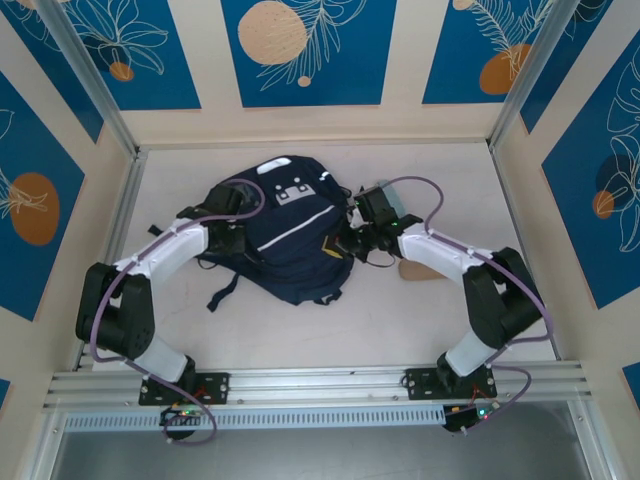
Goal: Pack the student bag
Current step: Unzip the student bag at the center of the table.
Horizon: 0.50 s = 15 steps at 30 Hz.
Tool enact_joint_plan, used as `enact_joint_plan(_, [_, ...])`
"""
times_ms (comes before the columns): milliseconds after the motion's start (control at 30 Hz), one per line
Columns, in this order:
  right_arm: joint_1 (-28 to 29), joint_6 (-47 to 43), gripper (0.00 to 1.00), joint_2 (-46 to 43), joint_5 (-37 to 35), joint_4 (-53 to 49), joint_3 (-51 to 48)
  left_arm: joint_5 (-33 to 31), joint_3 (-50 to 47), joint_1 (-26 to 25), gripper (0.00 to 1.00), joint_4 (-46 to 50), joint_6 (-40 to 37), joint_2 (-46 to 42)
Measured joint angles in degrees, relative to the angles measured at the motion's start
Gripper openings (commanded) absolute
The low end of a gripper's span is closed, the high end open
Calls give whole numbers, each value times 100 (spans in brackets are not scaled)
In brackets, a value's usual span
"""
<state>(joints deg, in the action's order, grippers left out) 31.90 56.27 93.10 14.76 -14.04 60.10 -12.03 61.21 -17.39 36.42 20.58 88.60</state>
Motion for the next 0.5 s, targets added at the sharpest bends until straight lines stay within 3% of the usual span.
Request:
enact_joint_plan(100, [229, -243, 47, 208, 15, -44, 306, -164, -17, 302, 46, 129, 138, -63])
enact_joint_plan(200, [332, -581, 61, 214, -166, -313, 579, -216, -20, 415, 64, 293, 267, -341])
enact_joint_plan(367, [223, -1235, 75, 7, -981, -973, 874, -26, 9, 413, 78, 588, 361, -1062])
enact_joint_plan(500, [-125, -1768, 79, -354, -1856, -1596, 905, 264, 122, 413, 89, 822, 251, -1526])
